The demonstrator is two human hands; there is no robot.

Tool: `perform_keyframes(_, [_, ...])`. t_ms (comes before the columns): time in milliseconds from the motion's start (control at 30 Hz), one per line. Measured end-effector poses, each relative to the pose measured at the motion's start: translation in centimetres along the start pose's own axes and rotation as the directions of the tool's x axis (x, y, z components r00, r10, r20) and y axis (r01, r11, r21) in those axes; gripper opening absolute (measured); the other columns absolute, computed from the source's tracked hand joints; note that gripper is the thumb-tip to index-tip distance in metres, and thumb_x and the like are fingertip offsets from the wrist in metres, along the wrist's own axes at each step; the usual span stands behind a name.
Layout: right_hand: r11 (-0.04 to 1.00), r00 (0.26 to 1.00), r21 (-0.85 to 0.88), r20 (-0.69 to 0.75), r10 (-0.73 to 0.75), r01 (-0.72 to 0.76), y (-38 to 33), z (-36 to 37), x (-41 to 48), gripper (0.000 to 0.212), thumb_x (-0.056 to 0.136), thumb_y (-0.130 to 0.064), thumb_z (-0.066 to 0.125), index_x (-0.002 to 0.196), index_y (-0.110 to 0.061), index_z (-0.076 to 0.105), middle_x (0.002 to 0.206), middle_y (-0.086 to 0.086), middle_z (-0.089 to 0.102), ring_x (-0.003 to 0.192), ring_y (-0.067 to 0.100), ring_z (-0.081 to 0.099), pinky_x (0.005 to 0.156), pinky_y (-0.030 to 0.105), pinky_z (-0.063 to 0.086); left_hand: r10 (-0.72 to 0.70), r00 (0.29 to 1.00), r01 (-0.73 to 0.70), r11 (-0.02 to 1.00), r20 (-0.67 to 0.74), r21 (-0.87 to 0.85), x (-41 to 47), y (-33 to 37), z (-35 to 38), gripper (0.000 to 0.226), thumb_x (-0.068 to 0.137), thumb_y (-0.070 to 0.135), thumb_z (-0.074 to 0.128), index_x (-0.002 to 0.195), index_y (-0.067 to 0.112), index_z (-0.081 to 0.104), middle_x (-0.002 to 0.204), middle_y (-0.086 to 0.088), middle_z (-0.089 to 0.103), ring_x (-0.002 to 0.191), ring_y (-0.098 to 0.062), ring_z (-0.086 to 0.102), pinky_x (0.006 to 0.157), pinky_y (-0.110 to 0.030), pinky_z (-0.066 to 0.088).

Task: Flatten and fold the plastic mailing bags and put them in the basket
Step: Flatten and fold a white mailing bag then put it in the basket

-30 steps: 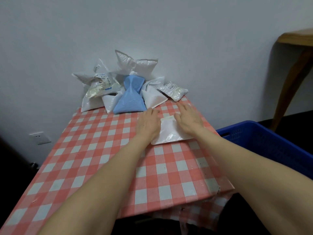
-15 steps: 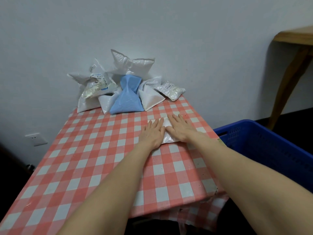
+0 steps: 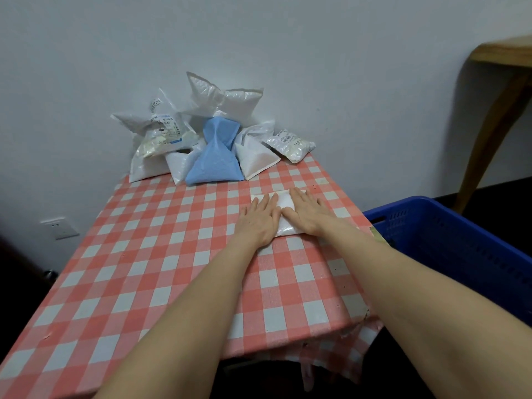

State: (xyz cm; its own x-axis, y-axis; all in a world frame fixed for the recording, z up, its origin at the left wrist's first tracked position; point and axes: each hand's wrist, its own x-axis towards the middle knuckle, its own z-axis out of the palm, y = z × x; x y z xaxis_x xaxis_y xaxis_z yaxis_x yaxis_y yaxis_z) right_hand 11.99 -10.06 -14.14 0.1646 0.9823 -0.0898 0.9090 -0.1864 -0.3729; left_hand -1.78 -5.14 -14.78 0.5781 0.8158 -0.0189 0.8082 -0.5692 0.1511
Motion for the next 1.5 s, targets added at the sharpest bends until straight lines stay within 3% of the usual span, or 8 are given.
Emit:
perform_keyframes(433, [1.000,1.000,0.009,-0.010,-0.002,0.002,0.2,0.3,0.2,0.067,0.099,-0.046,0.024,0.155,-0.014,0.003,0.163,0.003,0.003,0.149,0.023,-0.001,0.119,0.045,0.003,-0.002,1.000,0.003,1.000,0.015,-0.018,0.1,0.1,0.0,0.052,0.103,0.037,0.007,0.154,0.024,0.004,0.161,0.000,0.004,0.148,-0.021,0.002,0.120,-0.043,0.002])
perform_keyframes(600, [0.977,1.000,0.212,0.024,-0.003,-0.003,0.6,-0.7,0.9,0.057,0.102,-0.039,0.022,0.154,-0.016,0.015,0.162,0.001,0.010,0.149,0.020,0.006,0.119,0.043,0.005,-0.015,0.997,0.018,0.999,0.070,-0.040,0.2,0.1,-0.7,0.051,0.104,0.037,0.006,0.154,0.026,0.007,0.161,0.000,0.005,0.148,-0.021,0.004,0.120,-0.043,0.004])
perform_keyframes(667, [0.962,0.999,0.274,-0.033,0.022,-0.013,1.0,-1.0,1.2,0.053,0.104,-0.036,0.018,0.154,-0.018,0.018,0.162,0.002,0.011,0.149,0.019,0.007,0.121,0.040,0.006,-0.030,1.000,0.030,0.999,0.009,-0.042,0.7,0.0,-1.1,0.051,0.103,0.037,0.008,0.153,0.027,0.012,0.161,0.001,0.009,0.148,-0.021,0.007,0.120,-0.043,0.008])
perform_keyframes(733, [0.979,0.997,0.199,-0.059,0.048,-0.035,1.2,-0.7,1.2,0.053,0.103,-0.035,0.014,0.154,-0.020,0.018,0.162,0.003,0.012,0.149,0.023,0.008,0.121,0.042,0.006,-0.053,0.998,0.050,0.997,-0.043,-0.061,1.1,0.1,-1.3,0.050,0.103,0.036,0.009,0.152,0.029,0.013,0.160,0.001,0.011,0.148,-0.022,0.008,0.120,-0.043,0.008])
perform_keyframes(833, [0.996,0.998,0.084,-0.050,0.039,-0.034,1.6,0.3,0.9,0.053,0.103,-0.036,0.010,0.154,-0.021,0.014,0.162,0.002,0.010,0.149,0.028,0.004,0.121,0.043,0.003,-0.057,0.998,0.057,0.996,0.015,-0.064,0.7,0.4,-0.5,0.050,0.103,0.036,0.006,0.153,0.030,0.007,0.161,0.001,0.008,0.148,-0.023,0.006,0.120,-0.045,0.005])
perform_keyframes(1133, [0.998,0.998,0.034,-0.032,0.060,-0.059,1.4,0.6,0.6,0.056,0.102,-0.041,0.007,0.155,-0.023,0.005,0.162,-0.003,0.003,0.149,0.027,-0.002,0.121,0.041,-0.001,-0.052,0.999,0.052,0.999,-0.006,-0.007,0.6,0.2,0.2,0.051,0.103,0.035,0.005,0.153,0.029,0.002,0.161,-0.001,0.006,0.148,-0.022,0.004,0.120,-0.044,0.003])
perform_keyframes(1500, [0.992,0.996,0.092,-0.022,0.091,-0.088,1.3,0.8,0.7,0.056,0.102,-0.042,0.007,0.155,-0.024,0.005,0.162,-0.005,0.002,0.149,0.026,-0.003,0.121,0.041,-0.002,-0.068,0.997,0.069,0.997,0.038,-0.019,0.7,0.2,0.2,0.051,0.103,0.036,0.003,0.153,0.029,0.002,0.161,-0.001,0.002,0.148,-0.022,0.002,0.120,-0.044,0.001])
